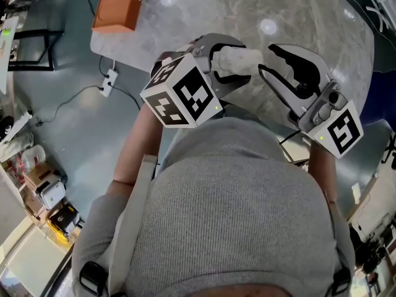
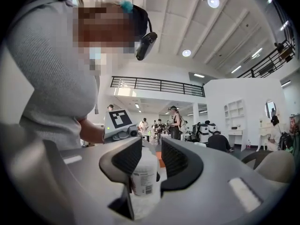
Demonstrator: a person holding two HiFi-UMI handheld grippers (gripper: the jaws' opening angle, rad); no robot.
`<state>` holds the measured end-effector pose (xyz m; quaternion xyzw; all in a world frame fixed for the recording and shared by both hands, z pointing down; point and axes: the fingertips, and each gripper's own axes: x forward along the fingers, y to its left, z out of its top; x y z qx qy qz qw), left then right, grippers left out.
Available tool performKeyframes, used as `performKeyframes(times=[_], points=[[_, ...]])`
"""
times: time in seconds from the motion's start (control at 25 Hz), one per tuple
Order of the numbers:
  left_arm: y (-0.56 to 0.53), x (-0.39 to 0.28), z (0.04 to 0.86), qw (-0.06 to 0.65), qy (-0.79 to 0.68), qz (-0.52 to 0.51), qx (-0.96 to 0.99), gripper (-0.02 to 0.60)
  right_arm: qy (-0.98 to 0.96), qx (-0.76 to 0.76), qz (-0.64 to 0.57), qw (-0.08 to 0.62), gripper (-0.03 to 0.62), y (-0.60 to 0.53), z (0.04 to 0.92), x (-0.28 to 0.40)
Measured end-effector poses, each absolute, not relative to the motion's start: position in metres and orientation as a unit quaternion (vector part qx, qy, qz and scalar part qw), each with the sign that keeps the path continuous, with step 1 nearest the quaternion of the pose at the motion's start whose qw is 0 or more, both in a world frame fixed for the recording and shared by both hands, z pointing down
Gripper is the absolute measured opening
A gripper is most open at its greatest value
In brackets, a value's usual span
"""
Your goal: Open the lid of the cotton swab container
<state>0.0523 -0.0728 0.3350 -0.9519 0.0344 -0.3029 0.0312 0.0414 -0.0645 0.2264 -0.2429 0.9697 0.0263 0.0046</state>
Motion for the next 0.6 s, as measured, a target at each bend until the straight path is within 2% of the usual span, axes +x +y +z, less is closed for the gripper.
performKeyframes(times=[0.6], points=[[-0.074, 0.045, 0.335, 0.036, 0.03, -0.299, -0.953, 0.242, 0.986, -0.136, 0.057, -0.075, 0.233, -0.055, 0.243, 0.007]])
